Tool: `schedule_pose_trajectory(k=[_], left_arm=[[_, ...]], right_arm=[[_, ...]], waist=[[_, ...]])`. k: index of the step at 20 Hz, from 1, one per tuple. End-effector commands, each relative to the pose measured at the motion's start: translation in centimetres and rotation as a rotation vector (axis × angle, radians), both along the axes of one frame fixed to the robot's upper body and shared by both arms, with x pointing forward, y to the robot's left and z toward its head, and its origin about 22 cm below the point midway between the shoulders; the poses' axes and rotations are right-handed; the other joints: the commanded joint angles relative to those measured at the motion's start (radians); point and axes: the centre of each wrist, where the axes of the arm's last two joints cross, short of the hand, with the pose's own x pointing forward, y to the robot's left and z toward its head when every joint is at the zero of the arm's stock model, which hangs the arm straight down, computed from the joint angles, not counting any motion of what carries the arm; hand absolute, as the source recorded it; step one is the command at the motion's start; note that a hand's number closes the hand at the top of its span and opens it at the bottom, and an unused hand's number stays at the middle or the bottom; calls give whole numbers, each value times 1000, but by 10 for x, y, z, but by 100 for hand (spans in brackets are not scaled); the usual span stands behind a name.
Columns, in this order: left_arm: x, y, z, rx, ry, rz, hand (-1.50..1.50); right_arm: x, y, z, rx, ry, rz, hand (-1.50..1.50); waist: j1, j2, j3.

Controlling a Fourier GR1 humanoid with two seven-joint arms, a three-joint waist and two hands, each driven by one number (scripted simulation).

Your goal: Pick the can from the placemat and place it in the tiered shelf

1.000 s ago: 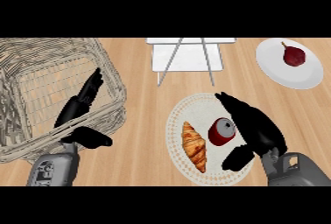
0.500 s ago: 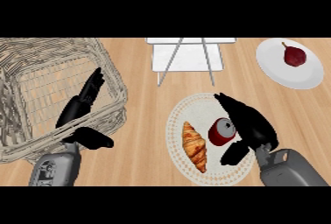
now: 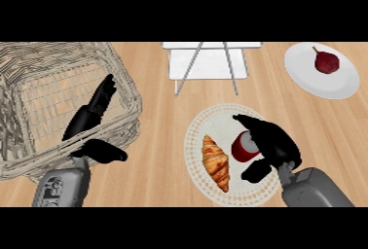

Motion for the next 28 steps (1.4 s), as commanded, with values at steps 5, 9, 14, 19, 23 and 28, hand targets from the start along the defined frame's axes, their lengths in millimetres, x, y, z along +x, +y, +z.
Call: schedule_pose_trajectory(k=[5, 9, 14, 19, 23, 28], left_arm=[[-11, -11, -25, 13, 137, 33, 0], [-12, -3, -36, 20, 144, 50, 0], [-1, -3, -19, 11, 137, 54, 0], [2, -7, -20, 13, 119, 8, 0], [0, -14, -23, 10, 111, -33, 0], [4, -14, -23, 3, 121, -42, 0]], right_arm=[[-1, 3, -11, -105, -9, 103, 150], [-1, 7, 2, -74, -72, 110, 150], [-6, 4, -10, -10, -107, 95, 150], [-23, 141, 11, 1, -139, -76, 150], [-25, 163, 17, 88, -202, -184, 150], [-34, 180, 51, 353, -368, -260, 150]], waist=[[0, 10, -9], [-2, 10, -9], [-4, 9, -8], [42, 17, -12], [83, 20, -9], [90, 13, -9]])
